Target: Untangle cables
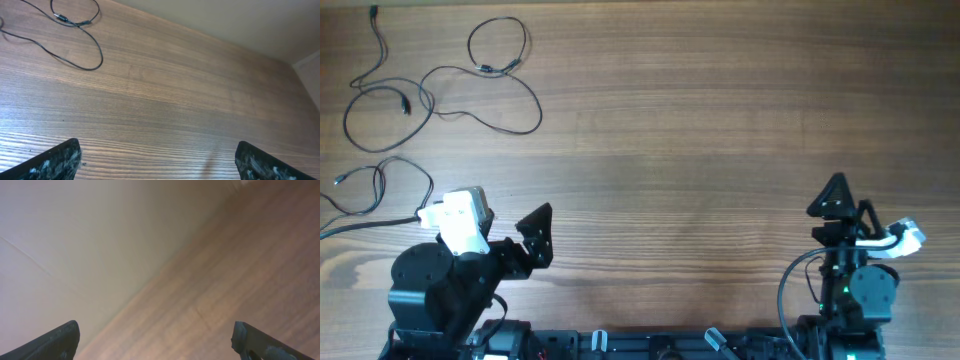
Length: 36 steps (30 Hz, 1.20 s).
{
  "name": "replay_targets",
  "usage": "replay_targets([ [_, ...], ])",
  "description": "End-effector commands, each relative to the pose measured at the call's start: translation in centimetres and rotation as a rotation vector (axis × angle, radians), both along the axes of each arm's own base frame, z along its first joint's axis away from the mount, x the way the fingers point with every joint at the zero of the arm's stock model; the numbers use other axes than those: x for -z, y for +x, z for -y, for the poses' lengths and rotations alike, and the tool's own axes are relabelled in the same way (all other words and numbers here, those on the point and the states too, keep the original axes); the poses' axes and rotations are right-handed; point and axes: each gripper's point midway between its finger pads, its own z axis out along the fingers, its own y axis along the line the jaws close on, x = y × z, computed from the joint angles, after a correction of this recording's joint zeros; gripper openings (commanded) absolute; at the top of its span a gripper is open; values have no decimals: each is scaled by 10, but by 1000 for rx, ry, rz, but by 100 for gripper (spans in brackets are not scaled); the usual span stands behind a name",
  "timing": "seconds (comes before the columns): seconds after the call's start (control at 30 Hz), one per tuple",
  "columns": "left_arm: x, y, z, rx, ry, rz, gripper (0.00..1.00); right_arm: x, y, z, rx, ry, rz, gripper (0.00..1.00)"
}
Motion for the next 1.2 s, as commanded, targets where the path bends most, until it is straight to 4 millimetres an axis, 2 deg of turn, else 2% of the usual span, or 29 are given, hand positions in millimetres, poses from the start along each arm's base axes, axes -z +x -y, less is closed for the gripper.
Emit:
replay_targets([
  [0.0,0,0,1,13,18,6,100,8,1,-3,-18,8,9,100],
  [0.17,0,0,1,13,18,6,100,13,2,-1,-10,-45,-12,100],
  [0.37,0,0,1,13,18,6,100,13,2,-1,-27,-242,-67,100],
  [0.63,0,0,1,13,18,6,100,7,4,-1,-32,-373,-57,100],
  [0.77,0,0,1,13,18,6,100,5,6,-4,-51,-458,-48,100],
  [0.87,0,0,1,13,18,6,100,4,10,-13,-98,-585,-31,100],
  [1.0,0,0,1,13,18,6,100,4,11,-15,-110,-618,-38,100],
  [1.17,0,0,1,13,18,6,100,6,12,-23,-162,-774,-62,100],
])
